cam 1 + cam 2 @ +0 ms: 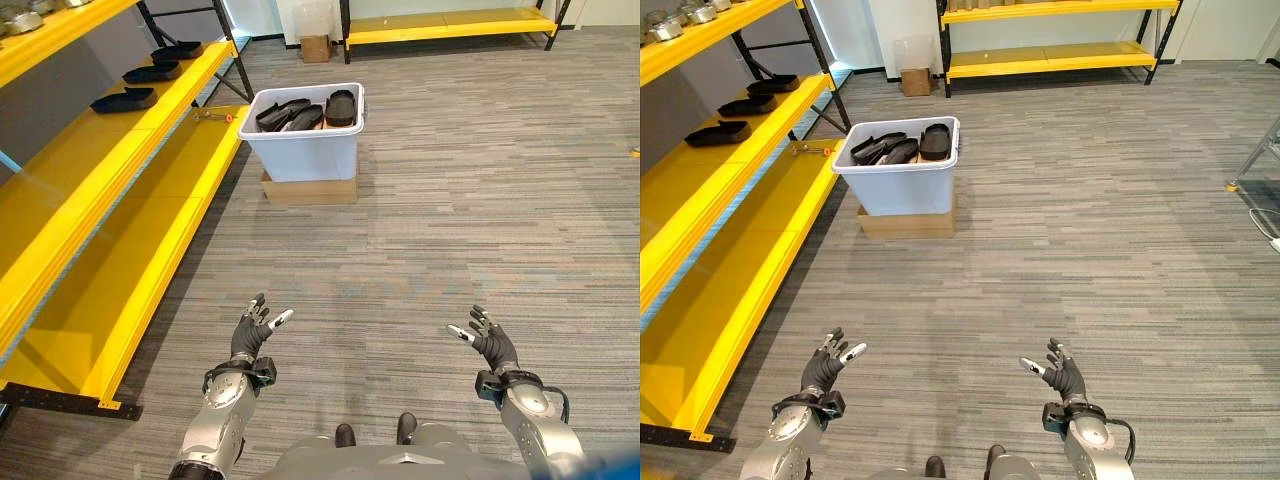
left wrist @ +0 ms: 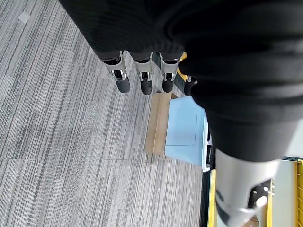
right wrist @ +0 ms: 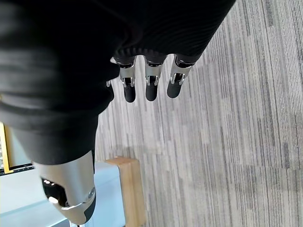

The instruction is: Move parts from the plastic box to the shelf.

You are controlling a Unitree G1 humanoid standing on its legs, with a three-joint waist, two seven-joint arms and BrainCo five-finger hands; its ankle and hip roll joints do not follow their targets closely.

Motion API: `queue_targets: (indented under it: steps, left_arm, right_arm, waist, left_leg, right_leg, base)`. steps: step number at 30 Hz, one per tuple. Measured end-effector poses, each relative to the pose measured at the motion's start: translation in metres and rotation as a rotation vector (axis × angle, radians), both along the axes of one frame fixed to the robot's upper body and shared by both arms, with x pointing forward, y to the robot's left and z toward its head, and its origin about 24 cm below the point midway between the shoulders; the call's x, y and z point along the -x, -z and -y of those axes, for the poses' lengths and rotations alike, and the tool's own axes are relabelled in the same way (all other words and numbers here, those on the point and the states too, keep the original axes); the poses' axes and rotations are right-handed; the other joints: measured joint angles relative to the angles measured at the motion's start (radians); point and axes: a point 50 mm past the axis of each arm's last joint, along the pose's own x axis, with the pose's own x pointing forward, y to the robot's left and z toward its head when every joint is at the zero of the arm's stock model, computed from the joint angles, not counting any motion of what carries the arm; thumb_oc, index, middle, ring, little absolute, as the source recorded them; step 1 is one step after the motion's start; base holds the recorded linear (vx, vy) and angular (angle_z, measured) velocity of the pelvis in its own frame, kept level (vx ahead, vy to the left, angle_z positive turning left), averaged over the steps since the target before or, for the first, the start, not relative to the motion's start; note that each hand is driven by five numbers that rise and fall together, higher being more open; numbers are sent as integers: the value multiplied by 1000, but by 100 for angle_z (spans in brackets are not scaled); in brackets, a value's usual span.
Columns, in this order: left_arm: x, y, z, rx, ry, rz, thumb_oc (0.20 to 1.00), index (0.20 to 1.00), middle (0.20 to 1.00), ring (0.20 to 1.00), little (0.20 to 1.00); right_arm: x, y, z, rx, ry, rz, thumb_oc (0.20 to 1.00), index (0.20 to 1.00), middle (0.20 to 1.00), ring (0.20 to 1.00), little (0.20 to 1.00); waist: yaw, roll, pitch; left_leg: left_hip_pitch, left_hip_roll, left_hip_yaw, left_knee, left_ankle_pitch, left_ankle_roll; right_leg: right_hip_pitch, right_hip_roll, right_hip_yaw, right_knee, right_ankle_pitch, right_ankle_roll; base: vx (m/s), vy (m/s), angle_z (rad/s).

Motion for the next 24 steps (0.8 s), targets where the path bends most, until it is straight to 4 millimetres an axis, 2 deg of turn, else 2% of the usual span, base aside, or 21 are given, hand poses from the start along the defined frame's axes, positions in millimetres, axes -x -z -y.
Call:
queue_targets:
  steps: [5, 24]
  left_arm:
    - [1, 1, 0, -1, -1, -4, 1000, 1000, 1000, 1000, 1000]
    - [4, 3, -1, -3, -3, -16, 1000, 1000, 1000, 1000, 1000]
  right_arm:
    - [0, 0, 0, -1, -1, 0, 1000, 1000, 1000, 1000, 1000]
    - [1, 1, -1, -4, -9, -2, 1000, 1000, 1000, 1000, 1000]
  waist:
    - [0, -11, -8]
    - [0, -12, -26]
  left_leg:
    - [-2, 1, -1, -2, -4, -2]
    - [-1, 3, -2, -1, 2, -2]
  right_leg:
    - [-4, 1, 0, 4, 0, -1]
    - [-5, 2, -2, 10, -3, -5]
  base:
    - [0, 0, 0]
    - [0, 0, 0]
